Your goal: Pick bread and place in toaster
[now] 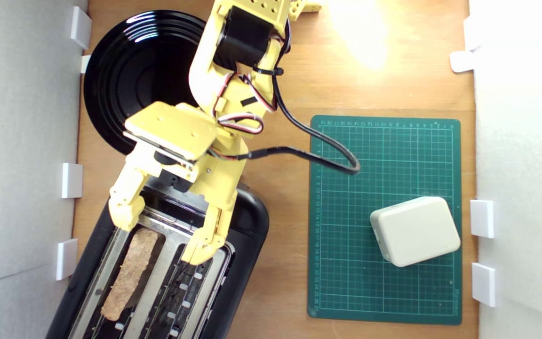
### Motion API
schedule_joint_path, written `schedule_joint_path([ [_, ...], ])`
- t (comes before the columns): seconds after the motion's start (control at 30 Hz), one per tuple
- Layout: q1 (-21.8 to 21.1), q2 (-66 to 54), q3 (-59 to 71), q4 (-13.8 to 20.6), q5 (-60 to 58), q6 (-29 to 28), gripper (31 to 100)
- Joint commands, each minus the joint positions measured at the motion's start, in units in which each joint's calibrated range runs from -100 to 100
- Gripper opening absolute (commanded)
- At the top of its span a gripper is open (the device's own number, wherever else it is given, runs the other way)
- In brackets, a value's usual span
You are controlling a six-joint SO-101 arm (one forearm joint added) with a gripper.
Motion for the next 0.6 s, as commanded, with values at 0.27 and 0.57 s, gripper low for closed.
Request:
schedule_joint_path([
  [0.27, -15.95, -33.02, 0.27, -12.63, -2.45, -16.66, 92.2],
  [0.57, -22.4, -44.75, 25.79, -12.81, -2.71, -38.58, 92.2],
])
